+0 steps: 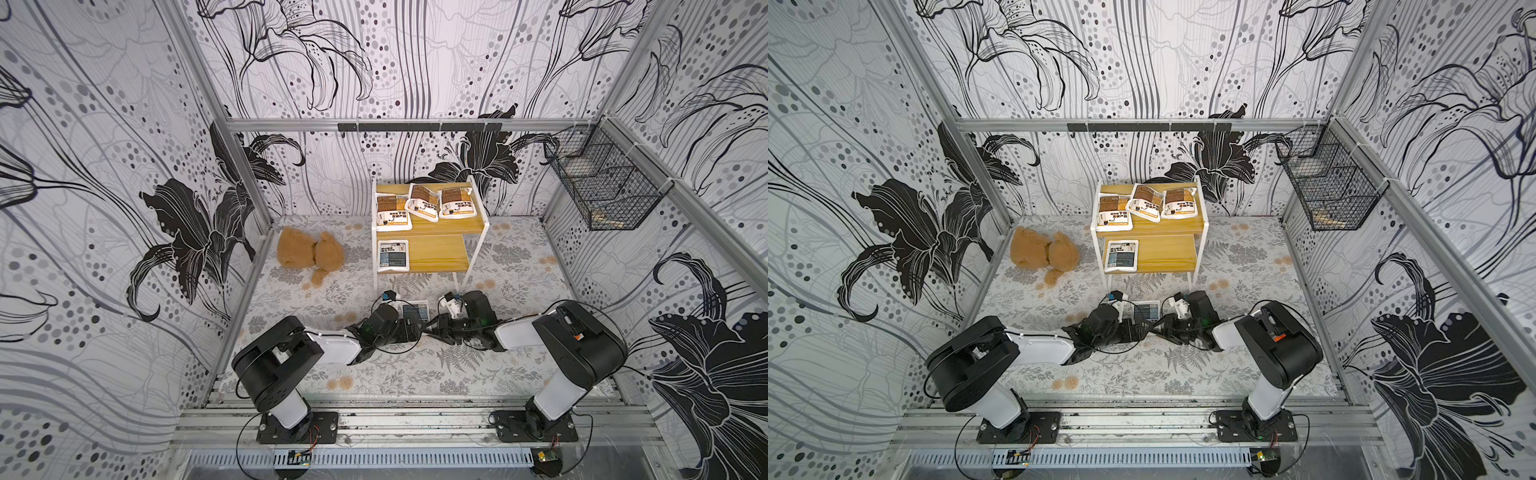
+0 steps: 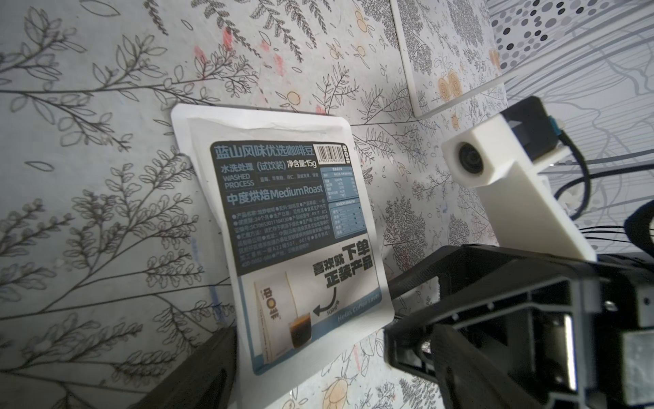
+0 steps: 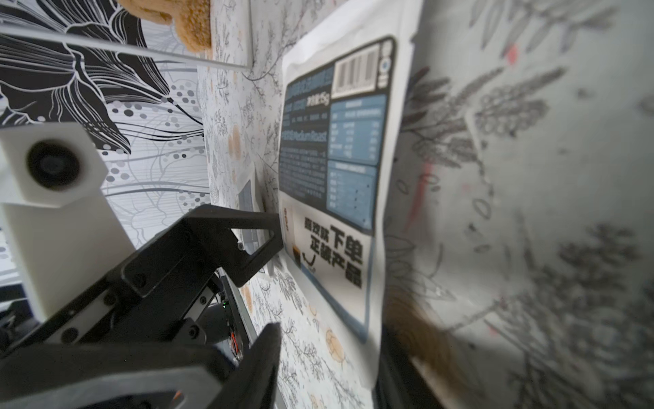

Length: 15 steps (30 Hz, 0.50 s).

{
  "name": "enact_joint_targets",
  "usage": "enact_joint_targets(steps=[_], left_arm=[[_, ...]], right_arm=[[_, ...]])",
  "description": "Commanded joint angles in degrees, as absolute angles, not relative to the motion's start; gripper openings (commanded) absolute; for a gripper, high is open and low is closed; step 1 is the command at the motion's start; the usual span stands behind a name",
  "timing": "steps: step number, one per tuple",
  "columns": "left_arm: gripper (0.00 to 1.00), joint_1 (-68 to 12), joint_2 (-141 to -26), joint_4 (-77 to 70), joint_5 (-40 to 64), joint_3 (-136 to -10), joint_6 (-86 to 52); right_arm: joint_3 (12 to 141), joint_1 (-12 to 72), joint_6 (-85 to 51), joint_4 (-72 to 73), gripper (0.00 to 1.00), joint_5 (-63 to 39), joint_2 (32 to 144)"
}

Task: Place the bagged coffee beans on the shelf by color
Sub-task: Pick up the bagged coffee beans at the center of the board.

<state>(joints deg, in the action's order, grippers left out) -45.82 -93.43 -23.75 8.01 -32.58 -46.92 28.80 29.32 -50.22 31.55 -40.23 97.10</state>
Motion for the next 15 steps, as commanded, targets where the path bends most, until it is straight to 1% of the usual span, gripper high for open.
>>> enact_joint_targets(steps=[1,5,6,8,9,10,11,15], left_arm=[[0.9,-46.2,-94.6,-25.3,10.1,-31.2,-47.3],[0.9,-46.2,-93.8,-25.3,10.2,-30.7,-47.2],[0.9,-46.2,-93.3,-25.1,10.3,-30.5,-47.2],[0.9,-46.2,-91.9,-24.4,10.4,-30.2,-47.2],[0.9,-46.2,-90.9,-23.9,10.2,-30.0,-47.2],[0.9,-46.1,-89.9,-23.3,10.2,-29.8,-47.3],[0.91,-46.1,-88.4,-22.7,10.2,-29.6,-47.4],[0.91,-45.8,-81.5,-21.4,10.4,-27.7,-49.6]], right_arm=[[28.6,29.5,-50.4,31.2,0.35,-40.1,97.8],[28.7,29.5,-49.7,28.6,0.22,-38.7,96.0],[28.7,29.5,-49.2,27.5,0.16,-38.1,93.8],[28.8,29.5,-48.0,24.4,0.11,-36.8,91.1],[28.8,29.5,-47.3,22.6,0.05,-36.2,89.3],[28.8,29.5,-46.8,21.1,0.02,-35.7,87.9],[28.7,29.5,-46.2,19.5,0.0,-35.1,86.1],[28.0,29.5,-44.9,13.8,0.0,-33.9,78.3]])
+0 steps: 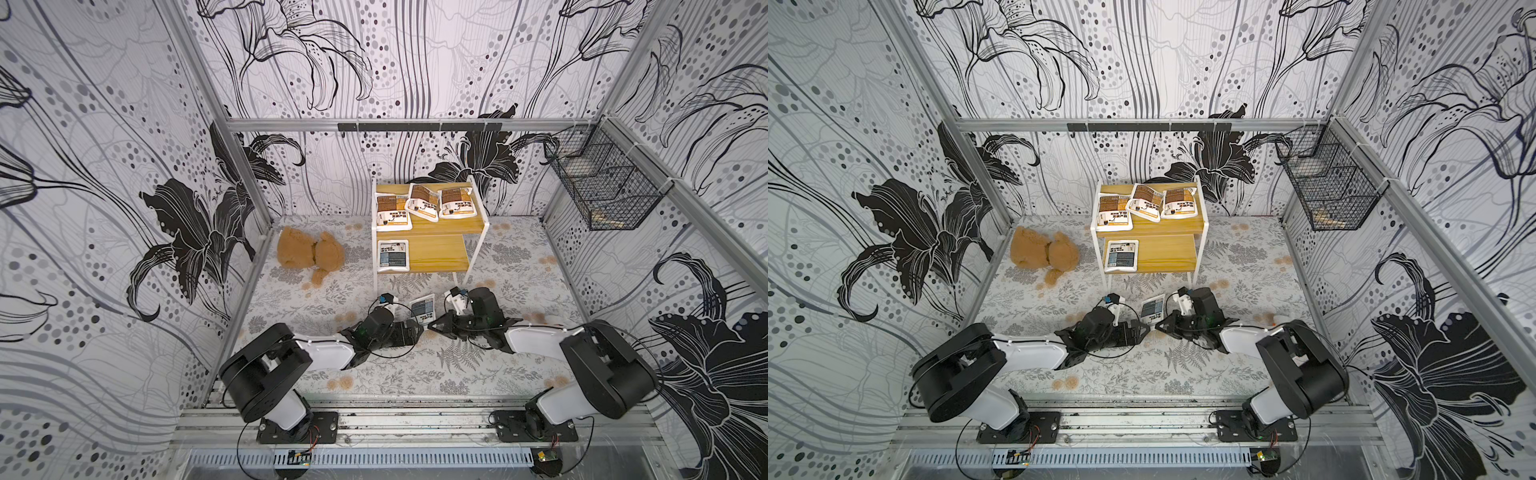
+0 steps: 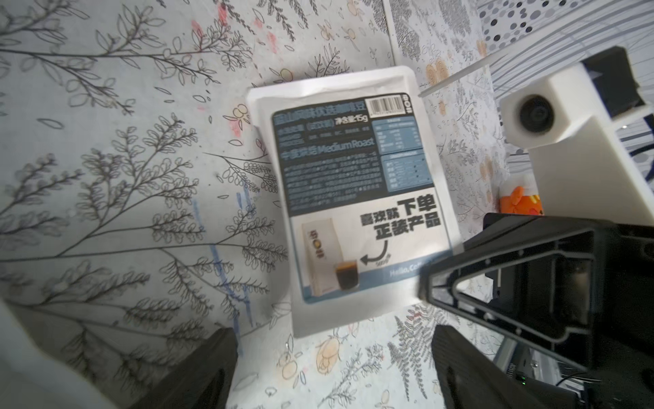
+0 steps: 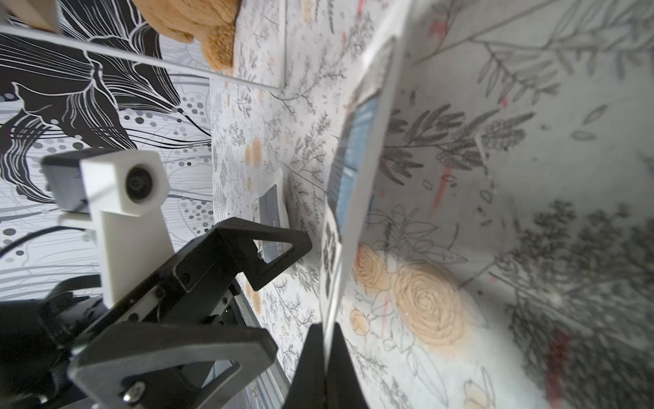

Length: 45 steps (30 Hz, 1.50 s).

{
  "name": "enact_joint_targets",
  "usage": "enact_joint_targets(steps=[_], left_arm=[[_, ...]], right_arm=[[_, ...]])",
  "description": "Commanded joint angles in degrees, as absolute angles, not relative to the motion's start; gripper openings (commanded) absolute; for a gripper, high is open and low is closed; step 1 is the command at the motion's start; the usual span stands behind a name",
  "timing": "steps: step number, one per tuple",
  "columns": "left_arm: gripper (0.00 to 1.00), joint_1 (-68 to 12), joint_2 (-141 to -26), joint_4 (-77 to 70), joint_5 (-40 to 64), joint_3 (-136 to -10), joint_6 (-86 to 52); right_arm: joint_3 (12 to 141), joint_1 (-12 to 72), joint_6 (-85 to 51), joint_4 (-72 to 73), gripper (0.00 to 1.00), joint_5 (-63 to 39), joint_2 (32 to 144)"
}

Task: Place the bagged coffee beans on the shelf by color
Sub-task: Pick up the bagged coffee beans at the center of the board, then place the bagged coffee beans on the shelf.

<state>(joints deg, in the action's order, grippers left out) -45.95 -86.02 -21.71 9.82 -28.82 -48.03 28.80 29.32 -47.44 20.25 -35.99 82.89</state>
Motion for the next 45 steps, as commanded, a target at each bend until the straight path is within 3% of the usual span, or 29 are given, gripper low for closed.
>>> enact_joint_targets(steps=[1,9,16,32,38,45], left_arm=[[0.92,-45.7,-79.9,-21.6,10.8,-27.2,-50.4],[0.93,-45.7,-67.7,-22.8,17.0,-25.8,-55.8],[0.93,-45.4,-60.1,-23.2,18.4,-26.7,-59.6],[0.93,-41.3,-48.3,-13.4,19.6,-28.7,-59.7],[0.93,-38.9,-44.8,-7.5,20.1,-29.3,-58.5],[0.93,-36.9,-42.1,-4.0,20.8,-28.4,-58.2]], right_arm=[[27.8,29.5,-44.9,12.7,0.0,-33.9,76.5],[29.4,29.7,-45.5,4.9,0.0,-33.6,59.6],[34.5,29.7,-45.3,4.2,0.0,-34.2,54.3],[53.6,29.7,-38.2,2.7,0.0,-33.3,68.0],[54.5,29.4,-37.3,4.1,0.0,-32.0,75.4],[52.5,27.9,-38.1,4.1,0.0,-30.1,75.6]])
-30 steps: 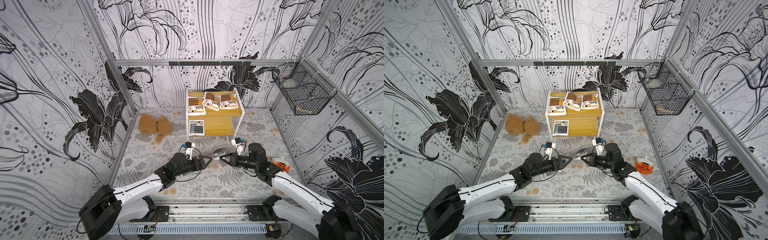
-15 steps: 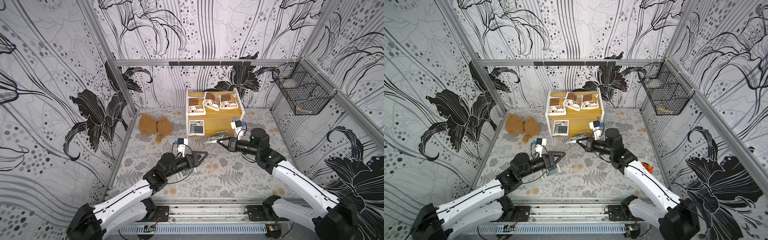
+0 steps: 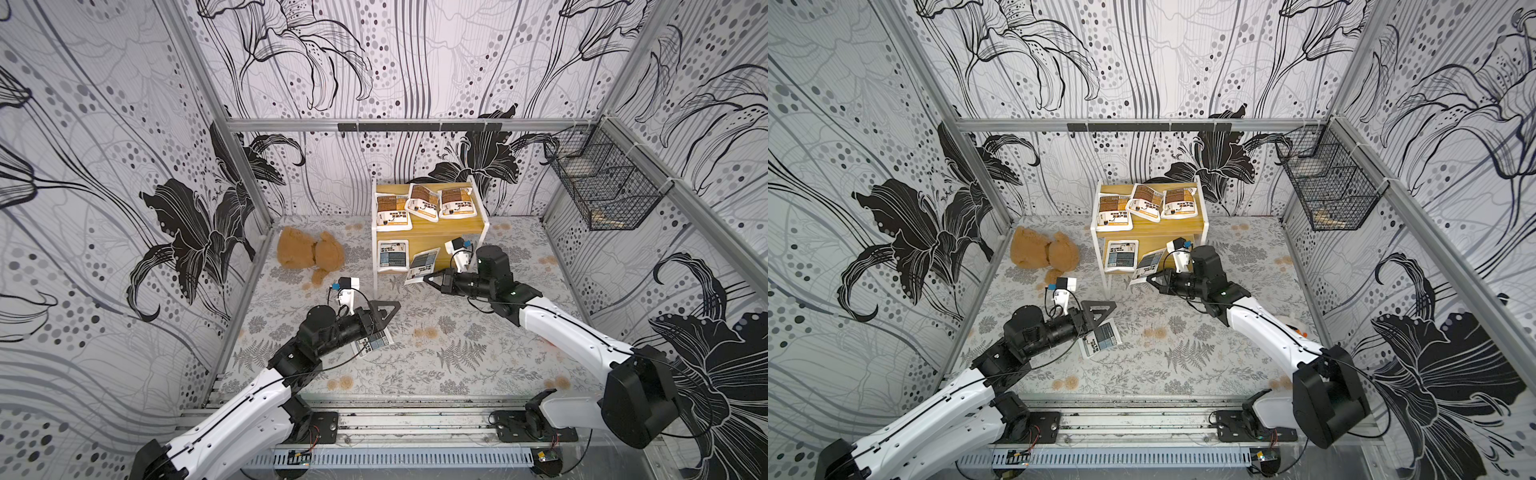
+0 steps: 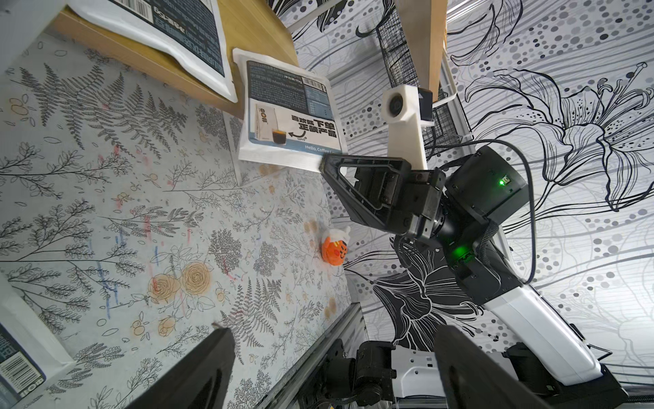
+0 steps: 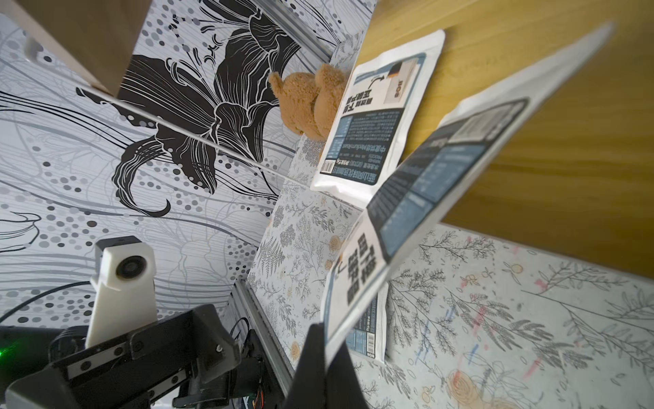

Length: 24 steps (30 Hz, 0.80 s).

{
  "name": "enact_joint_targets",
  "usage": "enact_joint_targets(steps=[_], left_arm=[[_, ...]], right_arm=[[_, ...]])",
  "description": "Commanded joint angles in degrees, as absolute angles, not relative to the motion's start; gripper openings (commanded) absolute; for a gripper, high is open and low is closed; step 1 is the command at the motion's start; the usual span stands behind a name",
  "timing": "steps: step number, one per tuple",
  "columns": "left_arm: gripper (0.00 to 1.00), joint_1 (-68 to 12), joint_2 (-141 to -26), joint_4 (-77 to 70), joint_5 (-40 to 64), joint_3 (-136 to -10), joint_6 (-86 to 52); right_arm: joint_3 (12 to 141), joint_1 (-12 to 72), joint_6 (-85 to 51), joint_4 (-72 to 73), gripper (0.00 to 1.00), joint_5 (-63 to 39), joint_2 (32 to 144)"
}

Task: Place the bagged coffee beans on the shelf by color
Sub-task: Place the bagged coffee beans on the shelf.

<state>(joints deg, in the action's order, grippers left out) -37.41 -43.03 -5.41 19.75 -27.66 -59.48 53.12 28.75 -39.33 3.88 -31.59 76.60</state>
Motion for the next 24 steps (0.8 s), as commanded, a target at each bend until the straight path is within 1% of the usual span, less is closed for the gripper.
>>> enact_joint_targets(steps=[1,5,10,20,24], left_arm=[[0.93,-36.9,-42.0,-4.0,20.9,-28.1,-58.3],[0.93,-36.7,-41.9,-3.9,20.9,-27.9,-58.3],[0.93,-36.5,-42.0,-3.2,20.8,-28.0,-58.0],[0.93,-36.2,-41.3,-2.4,20.5,-27.0,-57.8],[0.93,-36.0,-41.2,-2.4,20.6,-26.6,-57.9]], right_arm=[[52.5,27.4,-38.1,3.4,0.0,-29.9,75.4],[53.1,25.9,-38.2,1.0,0.0,-28.9,75.6],[55.6,24.7,-37.4,-1.6,0.04,-28.8,78.2],[60.3,24.4,-36.7,-3.5,0.04,-29.0,83.4],[61.8,24.4,-36.7,-4.0,0.07,-28.3,84.7]])
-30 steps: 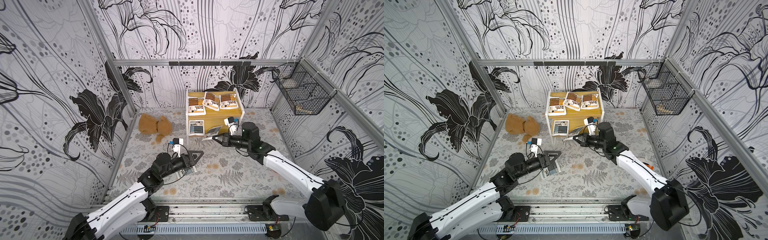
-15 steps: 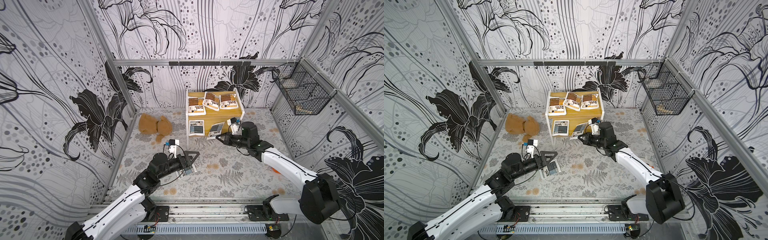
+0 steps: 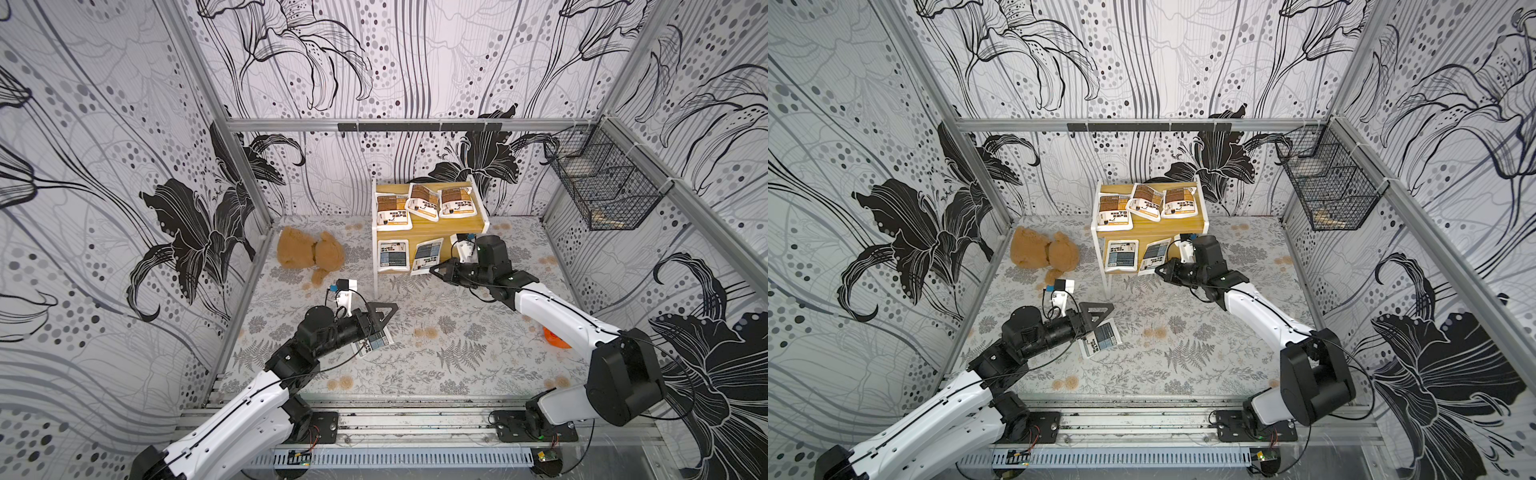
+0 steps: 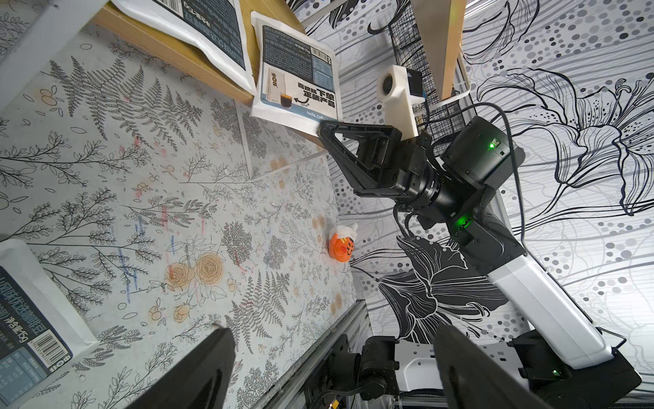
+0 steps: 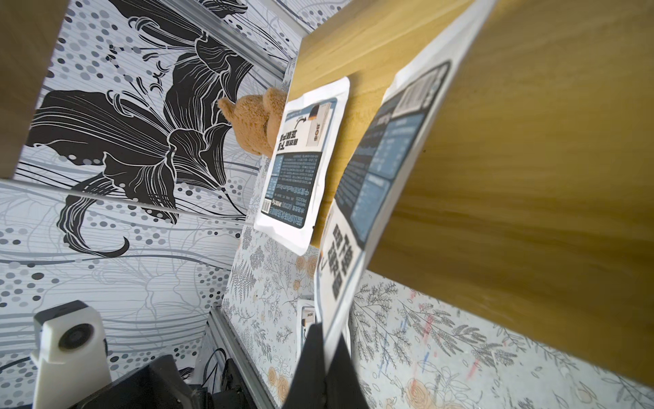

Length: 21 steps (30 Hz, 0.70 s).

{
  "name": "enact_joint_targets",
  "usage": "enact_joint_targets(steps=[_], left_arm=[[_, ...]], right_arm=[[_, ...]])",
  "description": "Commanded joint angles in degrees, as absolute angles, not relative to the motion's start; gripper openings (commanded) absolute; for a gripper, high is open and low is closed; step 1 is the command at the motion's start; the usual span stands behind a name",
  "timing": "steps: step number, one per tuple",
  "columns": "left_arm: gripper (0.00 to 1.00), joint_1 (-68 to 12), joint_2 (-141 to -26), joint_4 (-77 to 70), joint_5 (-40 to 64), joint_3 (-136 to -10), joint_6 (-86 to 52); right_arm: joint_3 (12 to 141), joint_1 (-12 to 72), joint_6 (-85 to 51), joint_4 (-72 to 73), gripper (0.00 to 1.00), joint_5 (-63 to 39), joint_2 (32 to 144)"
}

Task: Place the bagged coffee beans on the shelf by color
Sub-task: Place the bagged coffee beans on the shelf.

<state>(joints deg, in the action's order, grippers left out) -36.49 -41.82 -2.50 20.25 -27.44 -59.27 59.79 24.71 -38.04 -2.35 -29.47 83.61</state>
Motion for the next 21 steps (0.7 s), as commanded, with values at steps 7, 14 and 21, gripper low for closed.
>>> enact_joint_targets(steps=[7,14,21], left_arm=[[0.93,-35.3,-40.9,0.5,20.0,-26.7,-57.0],[0.93,-34.5,-40.4,2.9,19.7,-26.7,-56.5],[0.93,-33.3,-38.7,9.5,16.9,-27.9,-55.4]], right_arm=[[62.8,24.4,-36.7,-5.3,0.22,-26.9,85.9],[64.4,24.4,-36.4,-7.6,0.3,-24.2,86.4],[66.8,24.4,-36.9,-7.9,0.35,-22.9,88.6]])
